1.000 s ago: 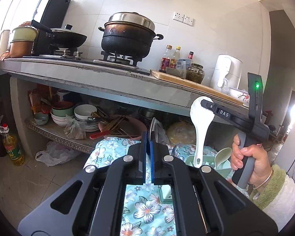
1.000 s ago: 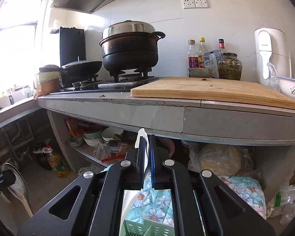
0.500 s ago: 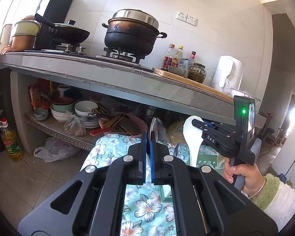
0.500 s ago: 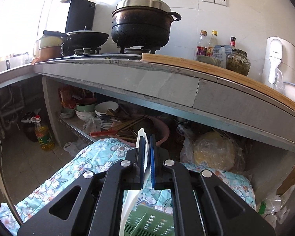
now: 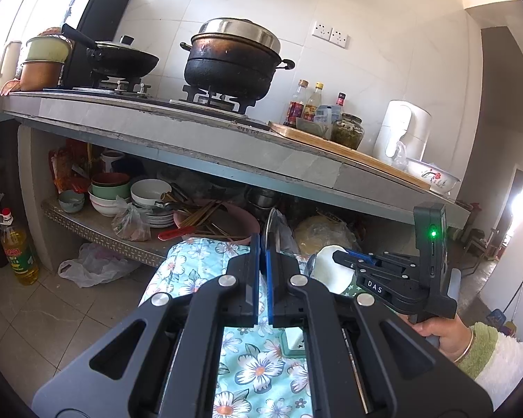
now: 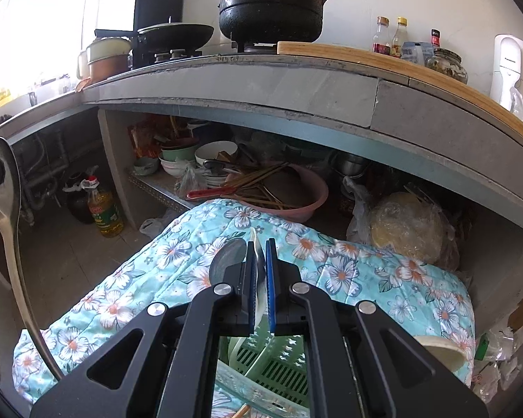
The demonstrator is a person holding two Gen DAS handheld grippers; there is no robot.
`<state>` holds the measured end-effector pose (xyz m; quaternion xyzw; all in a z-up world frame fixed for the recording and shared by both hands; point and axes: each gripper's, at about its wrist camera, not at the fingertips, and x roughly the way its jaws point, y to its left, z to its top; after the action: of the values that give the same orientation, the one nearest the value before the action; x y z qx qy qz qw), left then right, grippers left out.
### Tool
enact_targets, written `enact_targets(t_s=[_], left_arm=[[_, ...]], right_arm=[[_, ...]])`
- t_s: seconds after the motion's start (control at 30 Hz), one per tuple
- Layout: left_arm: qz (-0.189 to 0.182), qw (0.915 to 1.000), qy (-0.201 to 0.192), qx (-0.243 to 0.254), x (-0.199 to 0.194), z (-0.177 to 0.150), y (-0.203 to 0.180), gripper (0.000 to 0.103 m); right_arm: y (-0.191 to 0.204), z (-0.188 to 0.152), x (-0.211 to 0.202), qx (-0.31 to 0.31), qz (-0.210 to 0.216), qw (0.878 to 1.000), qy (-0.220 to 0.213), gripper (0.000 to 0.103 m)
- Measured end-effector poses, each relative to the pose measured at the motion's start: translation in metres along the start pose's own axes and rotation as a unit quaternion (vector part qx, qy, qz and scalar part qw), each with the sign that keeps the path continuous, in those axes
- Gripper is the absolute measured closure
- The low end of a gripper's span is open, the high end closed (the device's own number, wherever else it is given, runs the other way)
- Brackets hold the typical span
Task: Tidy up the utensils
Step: 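Lower the white rice paddle into the green holder and open the right tool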
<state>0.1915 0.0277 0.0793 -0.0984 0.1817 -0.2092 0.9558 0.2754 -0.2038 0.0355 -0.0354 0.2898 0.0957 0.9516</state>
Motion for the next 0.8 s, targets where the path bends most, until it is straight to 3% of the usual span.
enact_targets(t_s=[0.3,0.4,0.47,0.8], left_arm=[[-0.001,1.0,0.0,0.001,0.0,0.001,-0.003,0.101],[-0.001,1.0,0.0,0.004,0.0,0.002,-0.006,0.101],[-0.003,1.0,0.0,0.004,0.0,0.003,-0.007,0.101],[-0.002,1.0,0.0,0.004,-0.001,0.003,-0.008,0.101]], right_arm=[[-0.003,-0.005,-0.004,0.016,0.029,0.999,0.016,0.095],[-0.004,-0.005,-0.008,0.021,0.04,0.999,0.016,0.081],[-0.004,-0.005,-0.01,0.023,0.045,0.999,0.014,0.079],[-0.011,-0.005,-0.021,0.043,0.064,0.997,0.006,0.076]])
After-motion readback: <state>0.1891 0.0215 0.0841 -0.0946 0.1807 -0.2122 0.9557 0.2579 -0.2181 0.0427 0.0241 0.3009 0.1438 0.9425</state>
